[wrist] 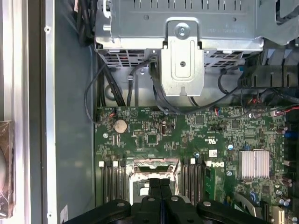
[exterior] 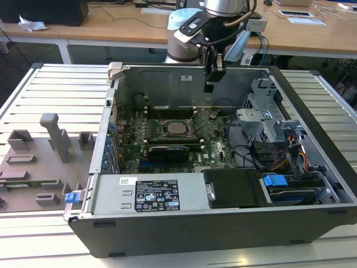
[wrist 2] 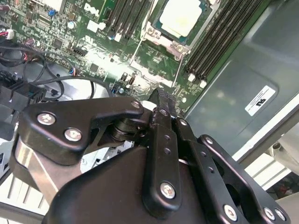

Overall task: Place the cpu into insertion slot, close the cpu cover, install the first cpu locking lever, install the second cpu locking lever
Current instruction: 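Close the cpu cover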

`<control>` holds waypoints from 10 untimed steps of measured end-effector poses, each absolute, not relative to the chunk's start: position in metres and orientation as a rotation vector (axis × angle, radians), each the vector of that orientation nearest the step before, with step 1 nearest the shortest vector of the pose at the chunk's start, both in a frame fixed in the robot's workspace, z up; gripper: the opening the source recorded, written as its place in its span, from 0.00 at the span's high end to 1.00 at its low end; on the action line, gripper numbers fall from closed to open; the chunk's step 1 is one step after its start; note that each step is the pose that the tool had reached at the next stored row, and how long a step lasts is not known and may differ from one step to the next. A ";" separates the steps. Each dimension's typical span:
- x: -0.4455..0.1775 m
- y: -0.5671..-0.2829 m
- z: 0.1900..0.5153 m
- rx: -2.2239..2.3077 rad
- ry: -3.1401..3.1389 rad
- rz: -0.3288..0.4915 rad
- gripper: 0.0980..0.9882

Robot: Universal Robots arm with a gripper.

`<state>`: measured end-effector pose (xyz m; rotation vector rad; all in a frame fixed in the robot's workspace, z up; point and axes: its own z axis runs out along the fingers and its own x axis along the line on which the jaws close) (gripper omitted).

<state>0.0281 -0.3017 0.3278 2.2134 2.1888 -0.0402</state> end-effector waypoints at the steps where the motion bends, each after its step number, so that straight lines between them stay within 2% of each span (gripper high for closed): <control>1: 0.029 -0.302 0.328 2.213 2.189 -0.040 0.99; 10: 0.045 -0.302 0.328 2.215 2.191 -0.045 0.99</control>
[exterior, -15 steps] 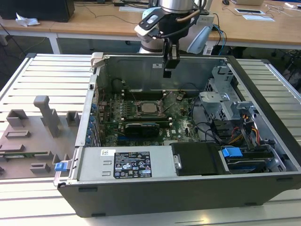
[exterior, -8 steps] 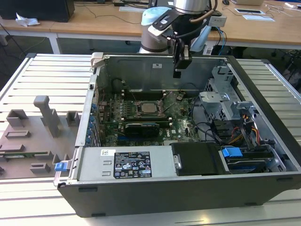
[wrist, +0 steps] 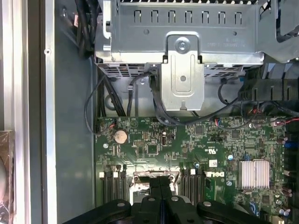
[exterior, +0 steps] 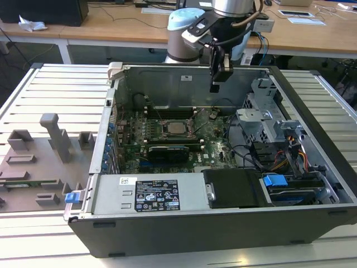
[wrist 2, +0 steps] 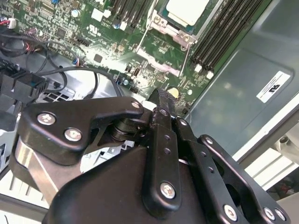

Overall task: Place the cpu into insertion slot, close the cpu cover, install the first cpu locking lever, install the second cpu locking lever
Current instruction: 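Close the cpu cover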

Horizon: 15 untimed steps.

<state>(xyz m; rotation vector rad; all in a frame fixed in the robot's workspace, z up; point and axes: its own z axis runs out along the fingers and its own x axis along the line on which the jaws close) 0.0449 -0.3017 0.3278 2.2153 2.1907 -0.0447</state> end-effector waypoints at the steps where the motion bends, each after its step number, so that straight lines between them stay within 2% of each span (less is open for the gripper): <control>1: 0.047 -0.302 0.328 2.215 2.191 -0.045 0.99; 15: 0.069 -0.302 0.328 2.217 2.193 -0.050 0.99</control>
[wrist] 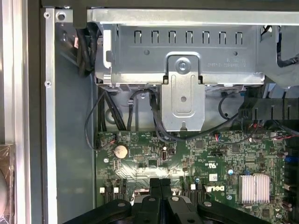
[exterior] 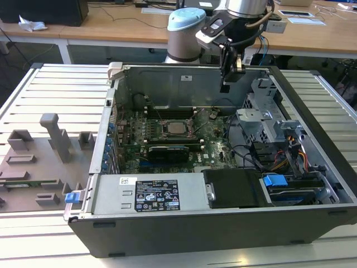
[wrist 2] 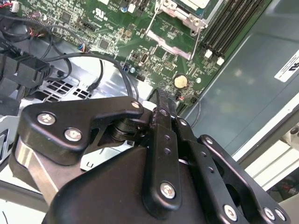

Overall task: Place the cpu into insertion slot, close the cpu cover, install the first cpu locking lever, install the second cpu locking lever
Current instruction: 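Close the cpu cover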

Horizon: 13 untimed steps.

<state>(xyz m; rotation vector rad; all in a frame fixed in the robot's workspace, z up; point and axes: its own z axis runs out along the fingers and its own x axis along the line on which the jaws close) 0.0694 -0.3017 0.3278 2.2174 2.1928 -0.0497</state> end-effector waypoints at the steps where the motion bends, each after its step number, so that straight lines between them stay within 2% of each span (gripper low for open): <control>1: 0.070 -0.302 0.328 2.217 2.193 -0.050 0.99; 13: 0.085 -0.302 0.328 2.218 2.194 -0.051 0.99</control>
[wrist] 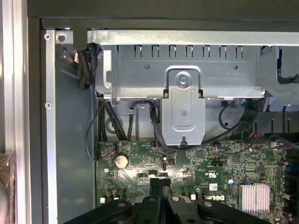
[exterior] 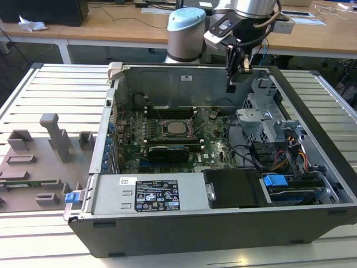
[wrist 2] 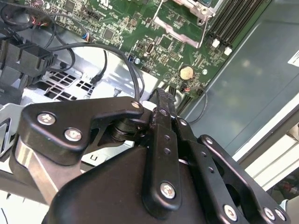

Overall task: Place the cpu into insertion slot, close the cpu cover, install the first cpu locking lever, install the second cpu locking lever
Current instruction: 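Close the cpu cover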

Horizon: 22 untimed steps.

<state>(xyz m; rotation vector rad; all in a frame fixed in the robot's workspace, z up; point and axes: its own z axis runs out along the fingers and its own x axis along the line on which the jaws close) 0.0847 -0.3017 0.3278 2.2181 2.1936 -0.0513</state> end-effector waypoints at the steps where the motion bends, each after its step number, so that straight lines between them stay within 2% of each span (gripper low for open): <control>1: 0.086 -0.302 0.328 2.218 2.194 -0.051 0.99; 22: 0.093 -0.302 0.311 2.218 2.194 -0.052 0.99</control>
